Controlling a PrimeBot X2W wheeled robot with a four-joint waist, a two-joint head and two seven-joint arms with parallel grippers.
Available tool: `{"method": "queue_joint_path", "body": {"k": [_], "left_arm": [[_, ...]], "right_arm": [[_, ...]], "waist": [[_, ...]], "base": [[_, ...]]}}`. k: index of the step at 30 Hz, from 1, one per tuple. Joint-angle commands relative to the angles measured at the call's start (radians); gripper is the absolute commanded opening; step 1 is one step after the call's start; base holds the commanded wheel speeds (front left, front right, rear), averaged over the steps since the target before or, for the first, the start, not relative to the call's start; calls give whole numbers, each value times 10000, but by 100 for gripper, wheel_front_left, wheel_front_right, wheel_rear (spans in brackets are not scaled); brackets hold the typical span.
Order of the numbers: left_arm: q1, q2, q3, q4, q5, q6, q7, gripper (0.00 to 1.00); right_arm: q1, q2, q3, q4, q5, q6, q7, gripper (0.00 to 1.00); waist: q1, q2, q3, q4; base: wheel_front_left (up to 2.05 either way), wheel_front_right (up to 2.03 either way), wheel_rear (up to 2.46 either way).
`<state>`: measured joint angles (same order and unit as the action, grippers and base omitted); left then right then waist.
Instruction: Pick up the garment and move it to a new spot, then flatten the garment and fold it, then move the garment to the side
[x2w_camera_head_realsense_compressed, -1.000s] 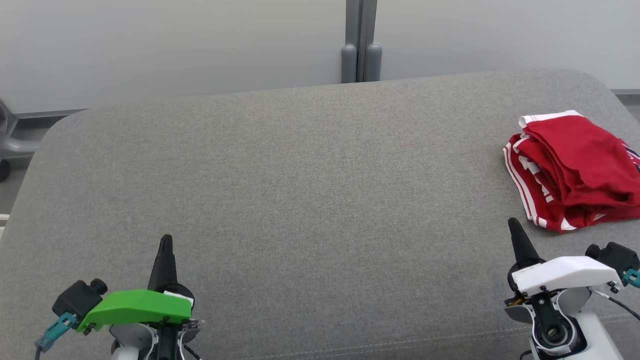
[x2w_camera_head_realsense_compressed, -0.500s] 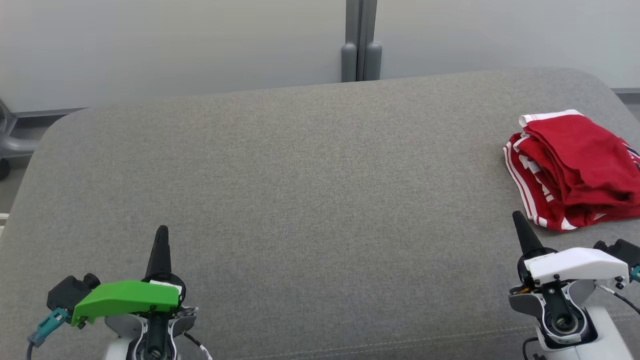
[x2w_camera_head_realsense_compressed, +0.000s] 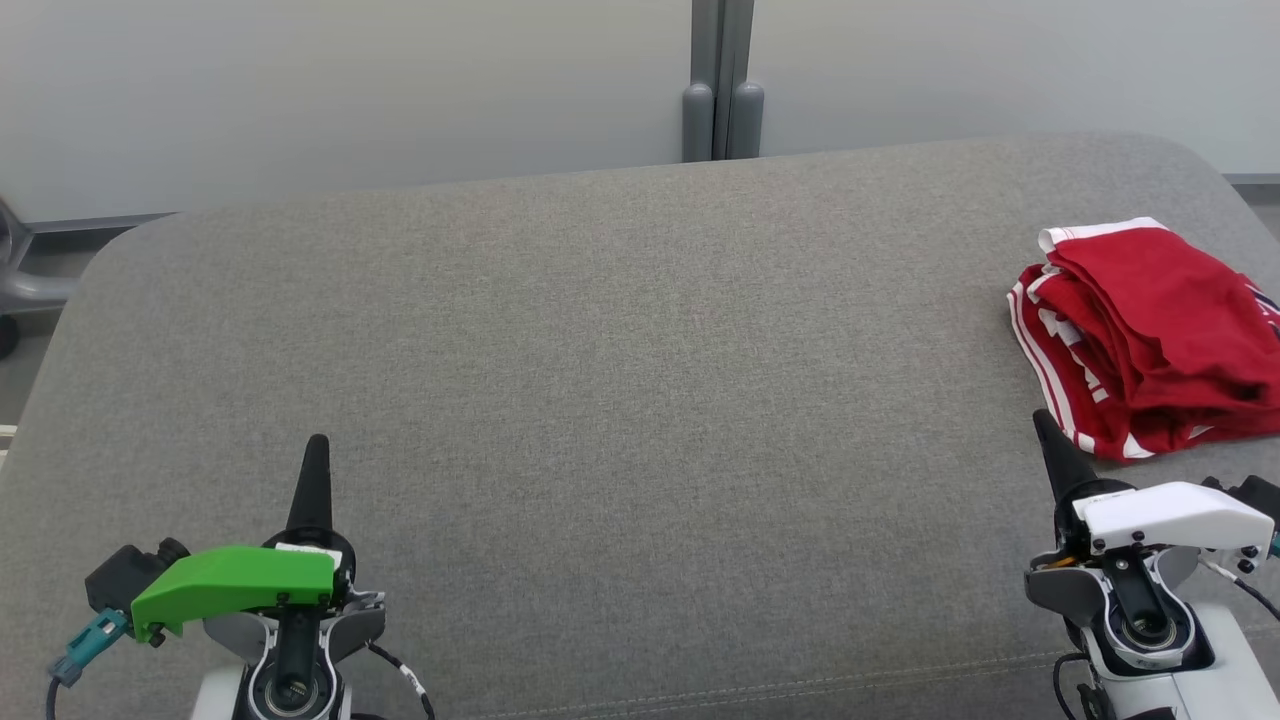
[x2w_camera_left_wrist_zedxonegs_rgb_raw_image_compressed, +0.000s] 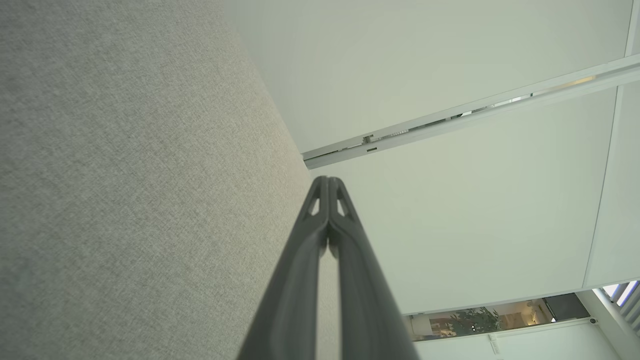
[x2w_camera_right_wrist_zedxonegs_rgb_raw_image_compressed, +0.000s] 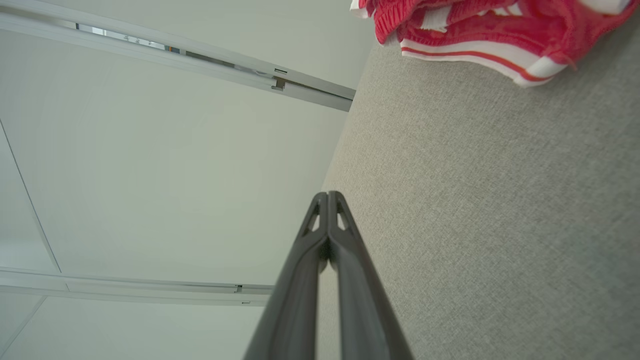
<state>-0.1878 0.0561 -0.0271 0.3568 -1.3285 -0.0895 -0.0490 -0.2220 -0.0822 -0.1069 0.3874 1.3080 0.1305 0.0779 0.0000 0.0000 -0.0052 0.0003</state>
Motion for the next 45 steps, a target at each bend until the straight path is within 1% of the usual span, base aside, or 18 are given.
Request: {"method": "queue_joint_path", "body": {"k": [1, 35, 41, 45], "left_arm": [[-283, 62, 78, -2, -278, -101, 62, 0], [-921, 40, 453, 488, -2769, -415, 583, 0], [-1001, 35, 498, 547, -3062, -457, 644, 0], [-967, 28, 500, 536, -3003, -449, 644, 0]], "right_arm": [[-223, -54, -81, 5, 280, 6, 95, 0], [-744, -64, -707, 469, 2750, 4, 953, 0], [-793, -63, -787, 533, 3064, 4, 1074, 0], [-793, -50, -791, 522, 3006, 4, 1056, 0]], "waist": [[0, 0, 3, 0], [0, 0, 74, -1], [0, 0, 84, -1], [0, 0, 84, -1]], "base": [[0, 0, 0], [0, 0, 0], [0, 0, 0], [0, 0, 0]]}}
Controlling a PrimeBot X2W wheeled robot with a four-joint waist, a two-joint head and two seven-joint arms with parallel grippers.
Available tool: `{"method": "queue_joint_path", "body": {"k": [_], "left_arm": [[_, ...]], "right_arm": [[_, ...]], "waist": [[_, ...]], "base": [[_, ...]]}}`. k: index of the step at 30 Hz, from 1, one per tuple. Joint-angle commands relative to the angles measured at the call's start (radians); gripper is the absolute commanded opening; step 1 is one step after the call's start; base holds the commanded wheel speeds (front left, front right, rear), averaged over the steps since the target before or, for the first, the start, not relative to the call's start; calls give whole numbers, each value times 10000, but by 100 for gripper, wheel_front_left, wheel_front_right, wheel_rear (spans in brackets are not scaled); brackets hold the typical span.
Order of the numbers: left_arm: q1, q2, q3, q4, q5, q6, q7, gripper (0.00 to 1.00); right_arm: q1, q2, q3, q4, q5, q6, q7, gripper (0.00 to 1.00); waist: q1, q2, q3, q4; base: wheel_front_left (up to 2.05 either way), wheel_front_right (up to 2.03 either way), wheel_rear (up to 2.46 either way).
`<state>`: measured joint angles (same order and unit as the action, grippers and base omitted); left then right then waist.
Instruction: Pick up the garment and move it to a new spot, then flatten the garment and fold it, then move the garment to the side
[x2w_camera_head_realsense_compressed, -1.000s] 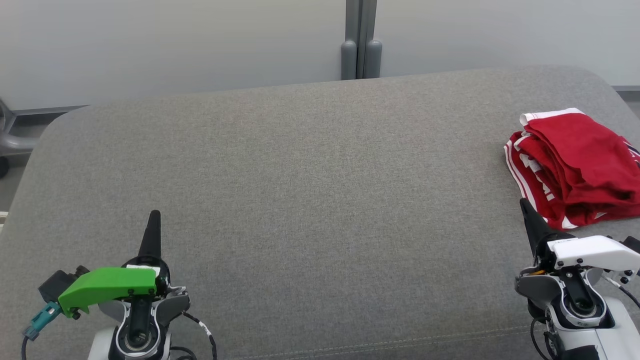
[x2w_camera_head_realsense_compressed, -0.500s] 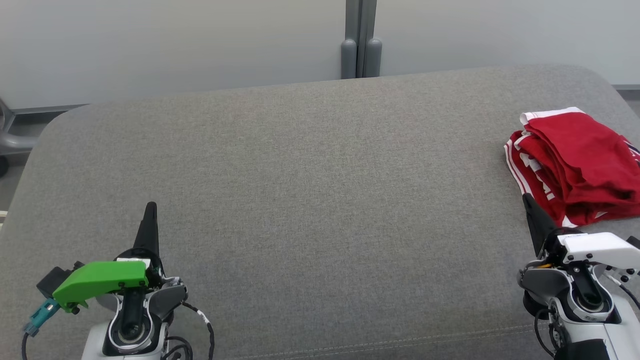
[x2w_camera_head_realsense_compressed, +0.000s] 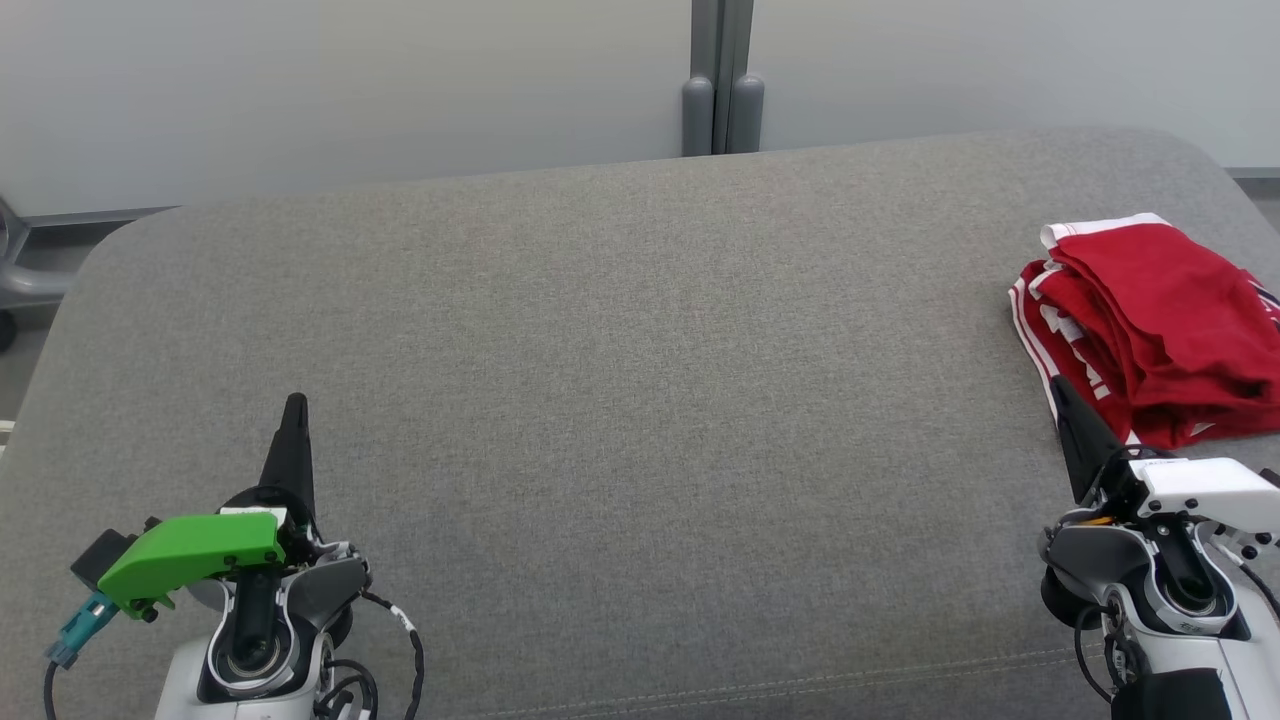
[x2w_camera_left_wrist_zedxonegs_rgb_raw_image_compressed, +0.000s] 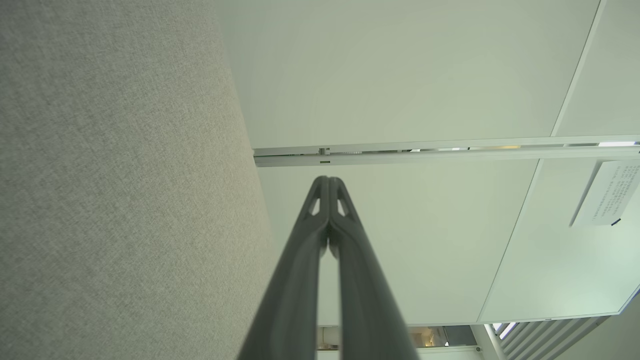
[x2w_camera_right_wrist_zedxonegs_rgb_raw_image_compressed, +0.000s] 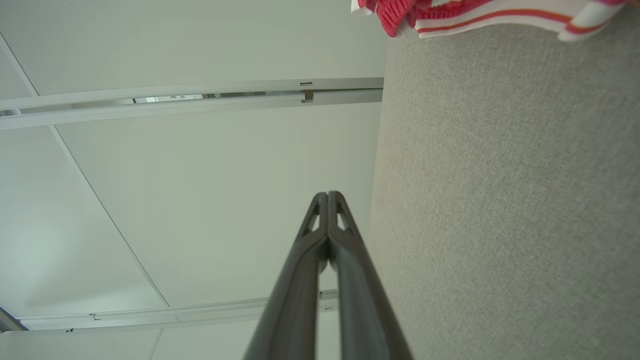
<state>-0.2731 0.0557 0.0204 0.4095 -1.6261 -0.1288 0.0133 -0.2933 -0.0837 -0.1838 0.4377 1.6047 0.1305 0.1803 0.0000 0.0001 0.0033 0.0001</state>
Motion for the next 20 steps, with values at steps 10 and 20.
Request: {"method": "queue_joint_path", "body": {"k": [10, 20], "left_arm": [[-114, 20, 38, 8, -6, -56, 37, 0], [-114, 9, 49, 7, 15, -56, 33, 0]], "right_arm": [[-87, -9, -53, 19, -6, 4, 45, 0], [-92, 11, -82, 21, -37, 4, 76, 0]], "waist": [[0, -1, 0, 0], [0, -1, 0, 0]], "base": [[0, 0, 0], [0, 0, 0]]}}
